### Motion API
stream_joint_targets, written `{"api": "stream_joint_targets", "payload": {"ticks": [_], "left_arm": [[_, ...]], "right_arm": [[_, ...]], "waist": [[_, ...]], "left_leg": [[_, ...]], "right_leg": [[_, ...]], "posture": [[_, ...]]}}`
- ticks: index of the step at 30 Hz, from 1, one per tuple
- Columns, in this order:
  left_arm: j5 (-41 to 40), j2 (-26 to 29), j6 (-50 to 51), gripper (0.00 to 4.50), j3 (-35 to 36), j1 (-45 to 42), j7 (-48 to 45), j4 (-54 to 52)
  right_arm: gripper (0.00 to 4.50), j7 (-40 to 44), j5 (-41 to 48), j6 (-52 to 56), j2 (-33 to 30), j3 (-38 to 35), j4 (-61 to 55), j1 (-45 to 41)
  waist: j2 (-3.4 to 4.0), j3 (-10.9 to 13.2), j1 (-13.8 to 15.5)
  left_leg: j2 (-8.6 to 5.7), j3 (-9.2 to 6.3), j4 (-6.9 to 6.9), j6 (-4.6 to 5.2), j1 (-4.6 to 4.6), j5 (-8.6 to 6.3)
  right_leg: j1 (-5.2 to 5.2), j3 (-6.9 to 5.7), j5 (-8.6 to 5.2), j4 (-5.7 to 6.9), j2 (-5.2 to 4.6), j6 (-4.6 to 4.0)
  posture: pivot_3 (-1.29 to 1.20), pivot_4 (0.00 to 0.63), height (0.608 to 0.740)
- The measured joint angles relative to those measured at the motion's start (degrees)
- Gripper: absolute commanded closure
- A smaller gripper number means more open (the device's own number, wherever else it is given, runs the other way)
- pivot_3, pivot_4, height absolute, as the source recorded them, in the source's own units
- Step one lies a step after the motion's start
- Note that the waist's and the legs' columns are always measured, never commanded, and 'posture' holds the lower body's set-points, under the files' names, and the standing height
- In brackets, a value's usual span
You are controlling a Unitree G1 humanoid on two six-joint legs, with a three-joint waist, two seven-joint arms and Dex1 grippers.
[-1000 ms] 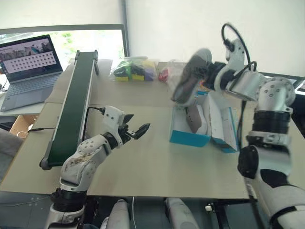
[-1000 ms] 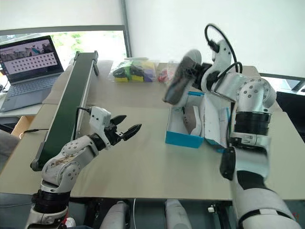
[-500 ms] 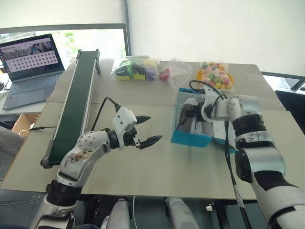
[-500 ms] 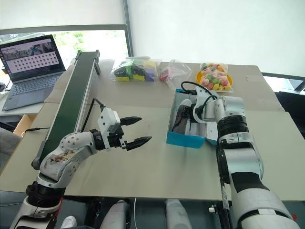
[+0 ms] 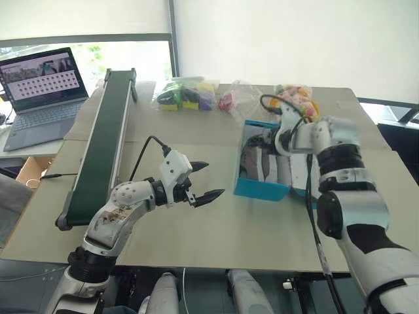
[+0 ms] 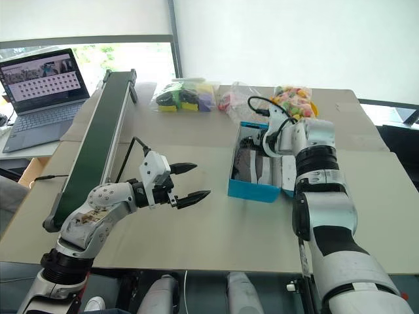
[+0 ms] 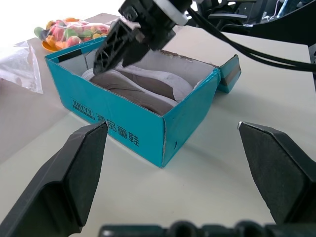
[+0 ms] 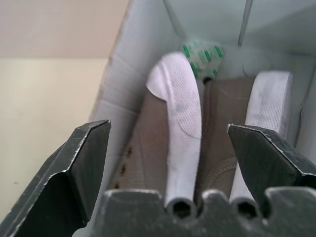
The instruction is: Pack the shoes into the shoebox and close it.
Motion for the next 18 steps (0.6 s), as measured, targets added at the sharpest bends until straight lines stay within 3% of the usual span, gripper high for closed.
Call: {"api": "stream_joint_targets", "payload": {"ticks": [2, 6, 9, 11, 14, 18], "left_arm": [[0.04, -0.15, 0.00, 0.00, 0.02, 0.09, -0.09, 0.02], [0.04, -0.38, -0.01, 0.00, 0.02, 0.19, -0.39, 0.29], [0.08, -0.67, 0.00, 0.00, 0.08, -0.15, -0.63, 1.84], [0.09, -1.76, 0.00, 0.00, -0.30, -0.99, -0.72, 2.84], [0.15, -2.80, -0.03, 0.00, -0.81, -2.48, -1.15, 5.04], [0.40, -4.31, -0.34, 0.00, -1.93, -4.01, -2.35, 7.39]], "right_arm": [[0.43, -0.33, 2.37, 4.06, -0.57, -4.07, -7.86, 0.22], [1.51, 0.67, 9.84, 11.99, -0.56, -11.95, -24.74, 3.73], [2.54, 5.15, 21.73, 22.02, 0.15, -18.26, -42.29, 11.00], [3.30, 8.05, 32.01, 24.91, -1.72, -19.73, -52.48, 18.46], [4.35, 10.48, 42.99, 25.84, -9.50, -20.05, -64.98, 34.69], [4.47, 10.12, 47.31, 25.86, -15.14, -21.11, -72.45, 47.81]], "waist": [[0.01, 0.00, 0.07], [0.01, 0.00, 0.22], [0.01, 0.00, 0.63], [0.00, 0.00, 0.94], [0.01, -0.01, 1.96], [0.00, -0.13, 1.42]], "left_leg": [[0.00, 0.00, -0.02, 0.00, -0.01, 0.00], [0.01, -0.05, -0.04, 0.00, -0.01, 0.00], [0.01, -0.06, 0.00, 0.00, -0.02, 0.00], [0.01, -0.07, 0.03, 0.01, -0.02, 0.00], [-0.01, -0.01, 0.14, 0.00, -0.01, 0.00], [0.00, 0.08, 0.31, 0.00, 0.31, 0.00]], "right_leg": [[0.00, 0.00, -0.01, 0.00, 0.00, 0.01], [0.04, -0.04, -0.07, 0.01, 0.00, 0.03], [0.05, -0.03, -0.10, 0.04, 0.00, 0.06], [0.10, -0.06, -0.11, 0.04, 0.00, 0.05], [0.20, -0.04, -0.35, -0.01, -0.07, -0.32], [0.46, 0.09, -0.24, 0.04, -0.04, -0.33]], "posture": [[0.00, 0.150, 0.740], [0.00, 0.150, 0.740], [0.00, 0.150, 0.740], [0.00, 0.150, 0.740], [0.00, 0.150, 0.740], [0.00, 0.150, 0.740]]}}
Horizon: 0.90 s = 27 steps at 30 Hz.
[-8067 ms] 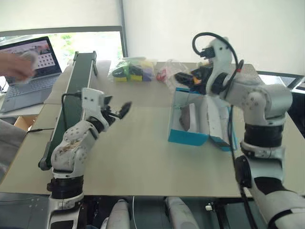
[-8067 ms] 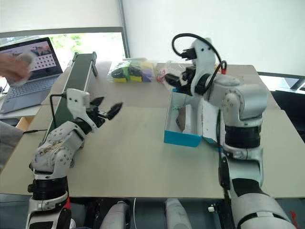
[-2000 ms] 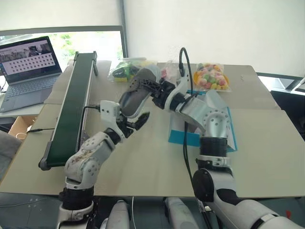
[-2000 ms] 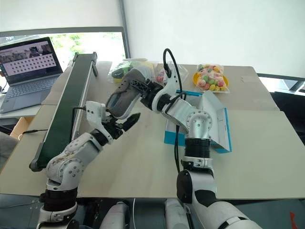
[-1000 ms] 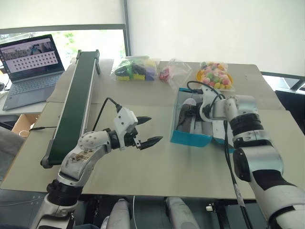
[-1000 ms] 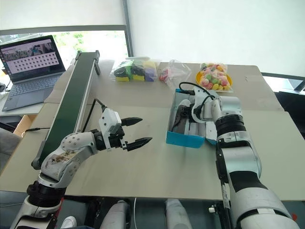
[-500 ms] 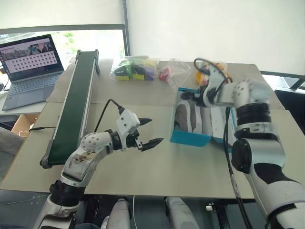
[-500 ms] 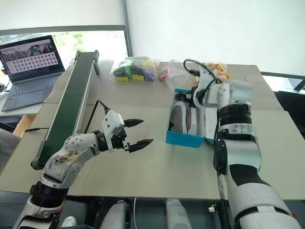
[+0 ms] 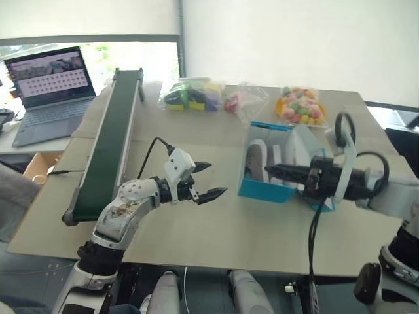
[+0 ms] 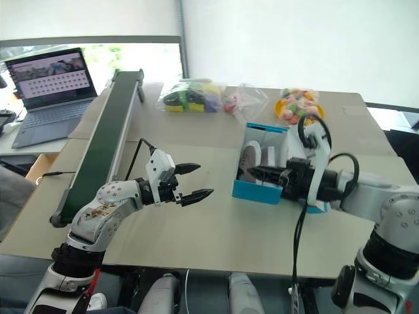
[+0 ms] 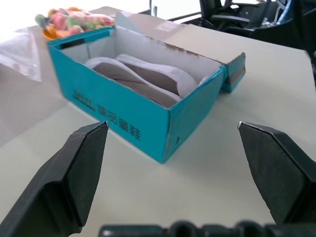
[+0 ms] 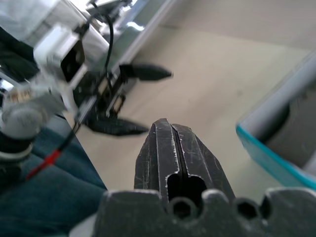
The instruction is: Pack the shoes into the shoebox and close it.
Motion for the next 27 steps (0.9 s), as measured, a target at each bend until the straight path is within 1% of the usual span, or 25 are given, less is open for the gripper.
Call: {"api": "stream_joint_targets", "payload": {"ticks": [1, 2, 3, 4, 6, 9, 11, 14, 16, 18, 21, 23, 27], "left_arm": [[0.02, -0.21, -0.08, 0.00, -0.56, -0.42, -0.27, 0.42], [0.02, -1.08, -0.18, 0.00, -1.27, -1.24, -0.77, 0.84], [0.01, -1.65, -0.61, 0.00, -1.68, -1.86, -1.46, 1.11], [0.03, -1.70, -0.74, 0.00, -1.70, -2.04, -1.90, 1.53], [0.31, -1.88, -0.74, 0.00, -1.86, -2.22, -2.57, 2.53], [0.53, -2.32, -0.82, 0.00, -2.42, -2.84, -3.50, 3.04], [0.63, -2.30, -1.01, 0.00, -2.45, -2.91, -3.98, 3.48], [1.08, -2.28, -1.08, 0.00, -2.44, -3.15, -4.54, 4.23], [1.39, -2.32, -1.14, 0.00, -2.44, -3.38, -4.66, 4.34], [1.63, -2.49, -1.15, 0.00, -2.44, -3.84, -4.75, 4.44], [1.65, -2.70, -1.14, 0.00, -2.45, -3.96, -4.93, 4.43], [1.67, -2.52, -1.11, 0.00, -2.37, -3.95, -4.94, 4.43], [1.66, -2.65, -0.72, 0.00, -2.37, -3.94, -4.87, 4.20]], "right_arm": [[4.47, -0.92, -0.20, -0.02, -0.10, -0.18, -0.67, 1.89], [4.47, -3.42, -1.63, -0.22, -0.24, -0.34, -2.44, 5.87], [4.47, -7.22, -4.78, 0.00, 0.58, 1.29, -3.18, 10.69], [4.47, -10.55, -7.73, 0.00, 2.71, 2.02, -3.08, 13.27], [4.47, -16.26, -12.72, -0.02, 7.92, 2.38, -2.59, 15.21], [4.47, -23.30, -19.61, -0.29, 13.64, 2.29, -2.35, 15.22], [4.47, -26.67, -23.80, -0.54, 15.97, 1.98, -2.09, 15.24], [4.47, -31.33, -29.69, -1.80, 22.10, 0.45, -1.61, 14.85], [4.47, -32.77, -32.03, -2.49, 25.04, -0.10, -1.21, 13.96], [4.47, -34.58, -34.74, -5.58, 29.51, -1.29, 0.73, 11.58], [4.47, -35.54, -36.66, -8.60, 33.77, -2.39, 3.38, 8.81], [4.47, -36.09, -37.33, -11.55, 37.15, -4.43, 6.17, 6.30], [4.47, -37.44, -39.25, -17.79, 39.72, -5.34, 12.51, 2.66]], "waist": [[0.00, 0.00, -0.50], [-0.07, -0.08, -0.30], [-0.30, -0.22, -0.03], [-0.29, -0.23, 0.04], [-0.12, -0.26, -0.24], [-0.10, -0.27, -0.31], [-0.09, -0.27, -0.10], [-0.08, -0.28, 0.00], [-0.08, -0.28, -0.09], [-0.07, -0.27, -0.17], [-0.04, -0.28, -0.17], [-0.04, -0.28, -0.11], [-0.01, -0.27, -0.17]], "left_leg": [[-0.02, 0.11, -0.03, -0.01, 0.42, -0.01], [-0.02, 0.01, -0.21, -0.01, 0.71, -0.02], [0.02, -0.08, -0.21, -0.23, 0.90, -0.16], [0.01, -0.08, -0.24, -0.41, 0.86, -0.27], [-0.06, 0.04, -0.15, -0.31, 0.79, -0.21], [-0.06, 0.03, -0.16, -0.23, 0.76, -0.16], [-0.06, 0.03, -0.23, -0.23, 0.76, -0.15], [-0.04, 0.00, -0.30, -0.06, 0.68, -0.05], [-0.04, 0.00, -0.31, -0.03, 0.68, -0.03], [-0.03, 0.00, -0.30, -0.04, 0.68, -0.03], [-0.02, 0.00, -0.30, -0.04, 0.69, -0.04], [-0.01, -0.02, -0.30, -0.04, 0.68, -0.03], [0.00, -0.03, -0.36, -0.02, 0.67, -0.03]], "right_leg": [[0.23, 0.13, 0.01, -0.03, -0.01, -0.02], [0.61, 0.05, -0.05, -0.11, -0.01, -0.09], [0.68, -0.11, -0.21, -0.09, 0.00, -0.29], [0.63, -0.09, -0.22, -0.18, -0.01, -0.32], [0.56, 0.10, -0.21, -0.17, -0.05, -0.31], [0.57, 0.10, -0.21, -0.15, -0.03, -0.30], [0.56, 0.09, -0.21, -0.15, -0.03, -0.30], [0.47, 0.05, -0.21, -0.15, -0.02, -0.30], [0.47, 0.05, -0.21, -0.14, -0.02, -0.30], [0.49, 0.05, -0.21, -0.14, -0.01, -0.30], [0.52, 0.02, -0.21, -0.14, -0.02, -0.30], [0.53, -0.02, -0.21, -0.15, -0.02, -0.30], [0.53, -0.06, -0.21, -0.14, -0.01, -0.30]], "posture": [[0.00, 0.150, 0.740], [0.00, 0.150, 0.740], [0.00, 0.150, 0.740], [0.00, 0.150, 0.740], [0.00, 0.150, 0.740], [0.00, 0.150, 0.740], [0.00, 0.150, 0.740], [0.00, 0.150, 0.740], [0.00, 0.150, 0.740], [0.00, 0.150, 0.740], [0.00, 0.150, 0.740], [0.00, 0.150, 0.740], [0.00, 0.150, 0.740]]}}
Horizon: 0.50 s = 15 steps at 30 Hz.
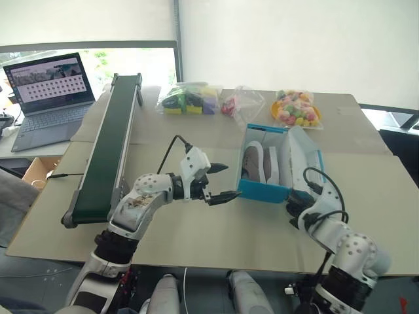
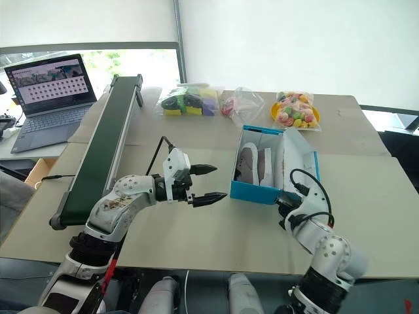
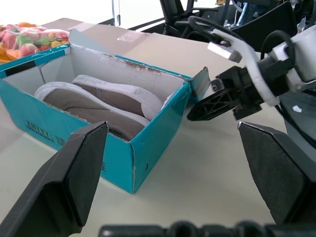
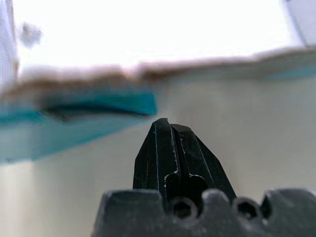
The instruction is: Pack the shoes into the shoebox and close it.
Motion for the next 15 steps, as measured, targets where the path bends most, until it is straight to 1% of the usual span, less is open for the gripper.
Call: {"api": "stream_joint_targets", "payload": {"ticks": [6, 7, 11, 12, 13, 15], "left_arm": [[-0.01, -0.07, 0.41, 0.00, 0.04, 0.03, 0.47, -0.46], [-0.01, 0.08, 0.72, 0.00, 0.10, 0.06, 0.52, -0.50], [-0.03, 0.68, 1.39, 0.00, 0.27, 0.26, 0.60, -1.47], [-0.03, 0.87, 1.46, 0.00, 0.43, 0.30, 0.59, -1.60], [-0.03, 1.03, 1.64, 0.00, 0.70, 0.30, 0.61, -1.76], [-0.06, 1.03, 2.32, 0.00, 0.70, 0.29, 0.60, -2.25]], "right_arm": [[4.47, -3.68, -2.61, -14.11, 3.36, -3.07, 9.63, -3.16], [4.47, -4.59, -2.23, -17.37, 4.18, -4.71, 11.39, -4.30], [4.47, -7.04, 1.11, -33.02, 4.05, -11.52, 19.74, -9.67], [4.47, -6.91, 1.84, -35.59, 3.91, -11.97, 21.12, -10.58], [4.47, -6.28, 3.44, -40.32, 3.62, -12.57, 24.32, -12.40], [4.47, -5.29, 5.76, -44.79, 3.45, -13.17, 27.65, -13.27]], "waist": [[0.04, 0.02, 0.00], [0.05, 0.02, -0.01], [0.09, 0.05, -0.29], [0.10, 0.05, -0.53], [0.11, 0.06, -1.10], [0.12, 0.06, -1.44]], "left_leg": [[0.00, -0.02, 0.00, 0.01, 0.00, 0.01], [0.00, -0.01, 0.02, 0.01, 0.00, 0.01], [-0.01, -0.01, 0.03, 0.01, 0.00, 0.01], [0.00, -0.03, 0.02, 0.01, 0.01, 0.01], [0.00, -0.03, -0.02, 0.01, 0.01, 0.01], [0.00, -0.05, -0.06, 0.02, 0.01, 0.01]], "right_leg": [[0.01, -0.03, 0.00, 0.00, 0.00, 0.01], [0.04, -0.03, 0.00, 0.00, 0.00, 0.01], [0.10, -0.02, 0.01, -0.02, 0.00, 0.02], [0.10, -0.03, 0.01, -0.01, 0.00, 0.02], [0.10, -0.03, 0.01, -0.01, 0.00, 0.02], [0.10, -0.04, -0.01, 0.00, 0.03, 0.03]], "posture": [[0.00, 0.150, 0.740], [0.00, 0.150, 0.740], [0.00, 0.150, 0.740], [0.00, 0.150, 0.740], [0.00, 0.150, 0.740], [0.00, 0.150, 0.740]]}}
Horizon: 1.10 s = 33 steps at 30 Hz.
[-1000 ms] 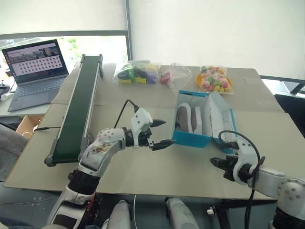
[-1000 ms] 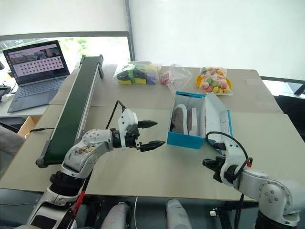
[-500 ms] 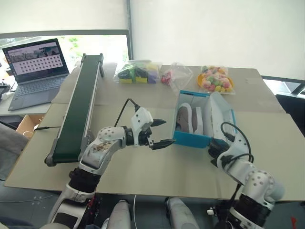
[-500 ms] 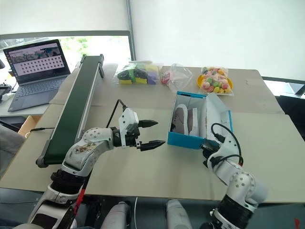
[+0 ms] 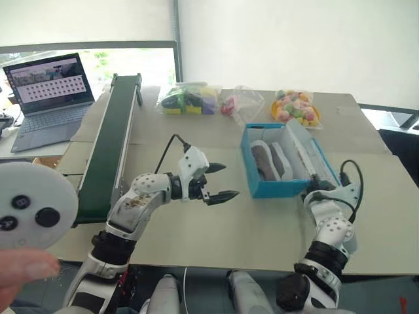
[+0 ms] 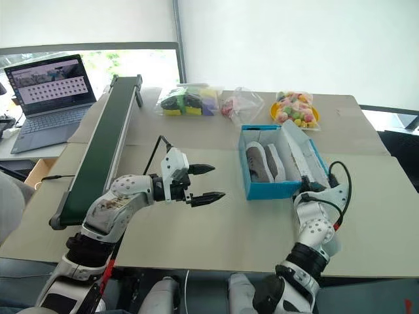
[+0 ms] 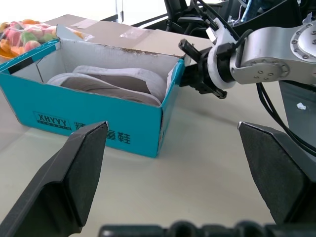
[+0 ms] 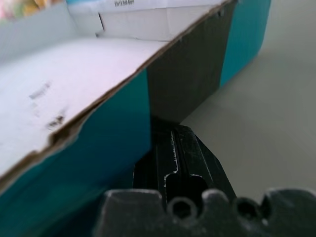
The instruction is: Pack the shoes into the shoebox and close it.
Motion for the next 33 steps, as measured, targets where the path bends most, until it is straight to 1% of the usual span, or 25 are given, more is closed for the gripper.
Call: {"api": "stream_joint_targets", "payload": {"ticks": [3, 5, 8, 12, 14, 16, 17, 20, 22, 23, 24, 27, 30, 33], "left_arm": [[-0.01, 0.34, 0.58, 0.00, 0.11, -0.03, 0.00, -0.41], [-0.01, 0.73, 1.19, 0.00, 0.31, -0.05, 0.01, -0.58], [-0.01, 1.35, 1.66, 0.00, 0.38, -0.05, 0.11, -0.80], [-0.04, 1.90, 2.06, 0.00, 0.54, -0.05, 0.36, -1.84], [-0.05, 1.97, 2.70, 0.00, 0.93, -0.05, 0.59, -1.94], [-0.05, 1.96, 2.83, 0.00, 0.94, -0.05, 0.92, -1.99], [-0.04, 1.95, 2.87, 0.00, 0.97, -0.05, 1.08, -2.02], [-0.04, 1.91, 2.89, 0.00, 1.12, -0.05, 1.56, -2.32], [-0.05, 1.94, 2.90, 0.00, 1.16, -0.05, 1.74, -2.66], [-0.05, 1.96, 2.90, 0.00, 1.19, -0.03, 1.79, -2.74], [-0.05, 1.98, 2.91, 0.00, 1.26, -0.02, 1.95, -2.77], [-0.05, 2.02, 2.91, 0.00, 1.57, 0.04, 2.16, -2.81], [-0.04, 2.03, 2.91, 0.00, 1.57, 0.15, 2.27, -2.87], [-0.03, 2.12, 2.95, 0.00, 1.82, 0.82, 2.65, -2.99]], "right_arm": [[4.47, 2.09, 4.32, -5.46, -0.43, -1.66, 5.02, -1.61], [4.47, 4.44, 8.67, -9.18, -1.03, -4.25, 9.25, -4.22], [4.47, 10.53, 15.83, -13.04, -1.68, -6.47, 13.36, -6.94], [4.47, 17.25, 20.52, -14.75, -2.69, -6.33, 13.69, -7.42], [4.47, 21.01, 23.04, -14.17, -2.73, -4.90, 12.61, -7.44], [4.47, 24.54, 25.18, -12.31, -2.68, -2.63, 9.59, -7.12], [4.47, 26.76, 26.06, -10.84, -2.68, -0.11, 6.88, -6.32], [4.47, 33.26, 26.25, -5.93, -3.33, 9.09, -1.74, -2.98], [4.47, 36.69, 24.43, -3.22, -5.19, 15.87, -5.97, -0.99], [4.47, 37.49, 23.99, -2.49, -5.71, 17.48, -7.02, -0.45], [4.47, 39.02, 23.18, -1.00, -6.85, 20.91, -8.70, 0.72], [4.47, 40.42, 22.13, 1.10, -8.11, 25.25, -9.86, 1.95], [4.47, 40.34, 21.34, 1.24, -9.57, 26.85, -9.83, 2.51], [4.47, 40.29, 18.12, 1.29, -12.41, 28.77, -9.46, 3.08]], "waist": [[0.08, 0.05, -0.28], [0.12, 0.07, -0.63], [0.22, 0.14, -1.20], [0.37, 0.23, -1.37], [0.53, 0.32, -1.56], [0.68, 0.41, -1.71], [0.74, 0.45, -1.70], [0.79, 0.48, -1.68], [0.79, 0.48, -1.58], [0.79, 0.48, -1.50], [0.79, 0.48, -1.42], [0.78, 0.48, -1.33], [0.78, 0.48, -1.26], [0.78, 0.48, -1.17]], "left_leg": [[-0.01, 0.01, -0.02, 0.01, -0.01, 0.00], [-0.01, 0.01, -0.01, 0.01, -0.01, 0.01], [-0.01, -0.01, 0.00, 0.01, -0.01, 0.01], [-0.02, -0.02, 0.00, 0.01, 0.00, 0.01], [-0.03, -0.01, 0.00, 0.01, -0.01, 0.01], [-0.03, -0.01, -0.02, 0.01, -0.01, 0.01], [-0.03, -0.02, -0.06, 0.01, -0.01, 0.01], [-0.01, -0.03, -0.11, 0.01, 0.00, 0.01], [-0.02, -0.03, -0.08, 0.00, 0.00, 0.00], [-0.02, -0.02, -0.05, 0.00, -0.01, 0.00], [-0.03, -0.02, -0.03, 0.00, -0.01, 0.00], [-0.03, -0.02, 0.00, -0.01, -0.01, 0.00], [-0.03, -0.02, 0.00, -0.01, -0.01, 0.00], [-0.03, -0.02, 0.00, -0.01, -0.04, 0.00]], "right_leg": [[0.00, 0.03, -0.05, 0.01, 0.00, 0.04], [0.00, 0.03, -0.03, 0.02, 0.00, 0.06], [0.01, 0.03, -0.02, 0.06, 0.00, 0.07], [0.01, 0.03, -0.02, 0.07, 0.01, 0.07], [-0.01, 0.06, -0.02, 0.06, 0.01, 0.07], [-0.04, 0.08, -0.02, 0.09, 0.02, 0.08], [-0.07, 0.07, -0.03, 0.12, 0.03, 0.07], [-0.12, 0.06, -0.08, 0.20, 0.05, 0.03], [-0.10, 0.06, -0.08, 0.18, 0.05, 0.03], [-0.10, 0.07, -0.08, 0.17, 0.05, 0.03], [-0.08, 0.07, -0.08, 0.15, 0.05, 0.04], [-0.08, 0.08, -0.07, 0.15, 0.04, 0.04], [-0.07, 0.08, -0.07, 0.15, 0.04, 0.03], [-0.09, 0.08, -0.07, 0.13, 0.04, 0.03]], "posture": [[0.00, 0.150, 0.740], [0.00, 0.150, 0.740], [0.00, 0.150, 0.740], [0.00, 0.150, 0.740], [0.00, 0.150, 0.740], [0.00, 0.150, 0.740], [0.00, 0.150, 0.740], [0.00, 0.150, 0.740], [0.00, 0.150, 0.740], [0.00, 0.150, 0.740], [0.00, 0.150, 0.740], [0.00, 0.150, 0.740], [0.00, 0.150, 0.740], [0.00, 0.150, 0.740]]}}
